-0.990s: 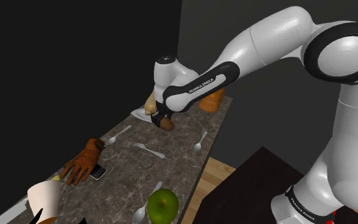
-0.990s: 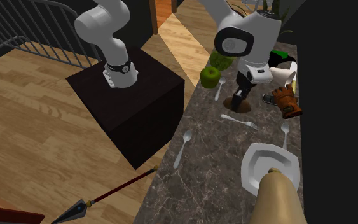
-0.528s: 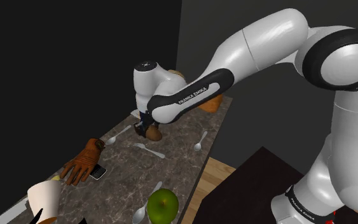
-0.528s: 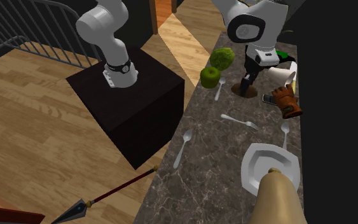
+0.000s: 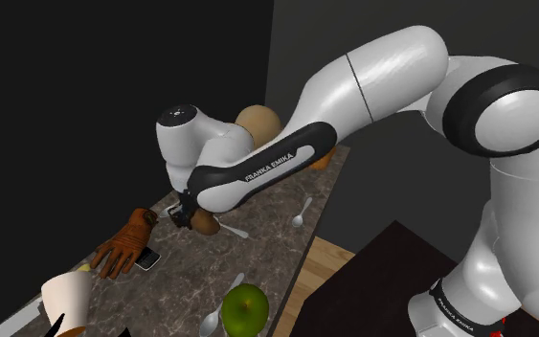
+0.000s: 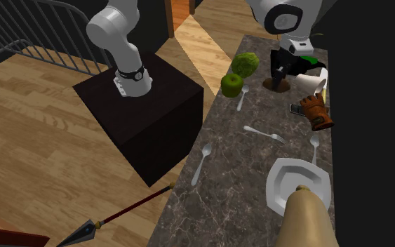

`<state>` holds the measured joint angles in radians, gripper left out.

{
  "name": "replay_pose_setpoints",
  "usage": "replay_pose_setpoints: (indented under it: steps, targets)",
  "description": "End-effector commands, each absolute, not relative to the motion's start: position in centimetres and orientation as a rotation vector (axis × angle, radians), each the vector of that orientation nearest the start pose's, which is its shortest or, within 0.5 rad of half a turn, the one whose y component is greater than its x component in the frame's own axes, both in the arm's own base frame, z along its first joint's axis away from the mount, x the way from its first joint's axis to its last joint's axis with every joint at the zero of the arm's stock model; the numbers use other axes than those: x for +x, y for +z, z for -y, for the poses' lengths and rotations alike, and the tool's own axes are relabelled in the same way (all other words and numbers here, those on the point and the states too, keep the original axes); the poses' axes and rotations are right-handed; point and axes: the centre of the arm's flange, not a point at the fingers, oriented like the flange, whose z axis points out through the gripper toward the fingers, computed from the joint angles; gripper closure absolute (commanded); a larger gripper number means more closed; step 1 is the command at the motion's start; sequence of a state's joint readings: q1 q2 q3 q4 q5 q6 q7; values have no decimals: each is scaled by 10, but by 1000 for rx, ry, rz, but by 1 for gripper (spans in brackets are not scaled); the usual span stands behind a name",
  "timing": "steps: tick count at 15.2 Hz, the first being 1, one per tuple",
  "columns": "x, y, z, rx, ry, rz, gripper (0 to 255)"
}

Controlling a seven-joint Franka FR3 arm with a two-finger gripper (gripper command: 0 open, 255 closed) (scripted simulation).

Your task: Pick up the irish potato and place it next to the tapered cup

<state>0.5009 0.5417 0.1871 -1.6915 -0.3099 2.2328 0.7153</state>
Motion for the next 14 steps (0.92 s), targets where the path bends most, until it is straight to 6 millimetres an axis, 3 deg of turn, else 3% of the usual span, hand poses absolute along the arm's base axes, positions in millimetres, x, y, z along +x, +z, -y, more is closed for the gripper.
replay_pose_setpoints:
  steps: [1, 14]
  targets:
    - [530, 290, -438, -3235, -174, 218, 255]
    - [483, 291, -604, -3235, -174, 218, 255]
